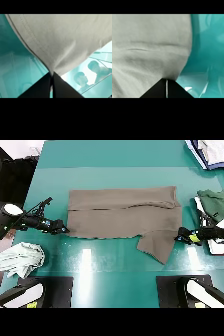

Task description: Fold the shirts.

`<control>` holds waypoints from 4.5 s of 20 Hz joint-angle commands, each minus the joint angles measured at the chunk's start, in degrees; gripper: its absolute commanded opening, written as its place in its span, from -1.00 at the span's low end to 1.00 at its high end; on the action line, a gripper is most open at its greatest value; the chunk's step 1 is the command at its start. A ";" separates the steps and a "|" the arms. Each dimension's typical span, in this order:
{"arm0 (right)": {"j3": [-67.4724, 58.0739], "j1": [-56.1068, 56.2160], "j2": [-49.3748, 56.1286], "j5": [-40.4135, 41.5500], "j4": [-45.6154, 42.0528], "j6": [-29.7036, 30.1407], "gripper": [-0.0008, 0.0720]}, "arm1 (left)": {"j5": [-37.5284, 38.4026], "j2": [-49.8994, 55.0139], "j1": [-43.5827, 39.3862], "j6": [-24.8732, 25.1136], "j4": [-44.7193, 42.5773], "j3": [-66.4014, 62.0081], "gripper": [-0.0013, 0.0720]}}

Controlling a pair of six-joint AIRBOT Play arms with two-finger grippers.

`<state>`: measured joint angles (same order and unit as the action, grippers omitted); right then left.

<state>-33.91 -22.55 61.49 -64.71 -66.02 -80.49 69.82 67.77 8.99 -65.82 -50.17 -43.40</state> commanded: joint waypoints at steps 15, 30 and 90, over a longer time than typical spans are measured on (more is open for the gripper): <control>-0.48 3.65 -35.78 -17.42 -2.19 0.39 -0.94 | 11.19 -14.91 0.04 -7.93 -10.34 -3.74 -0.90; -29.55 12.66 4.66 -5.75 -7.61 -1.53 -0.94 | -14.73 0.04 0.04 -10.67 -4.33 -11.80 -0.90; -65.55 24.33 20.90 -22.16 21.31 1.68 -0.94 | -14.12 43.95 -36.20 -14.34 4.90 -56.98 -0.90</control>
<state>-91.98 -4.73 80.31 -85.71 -44.56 -74.43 54.52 104.75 -25.69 -78.70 -45.39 -92.92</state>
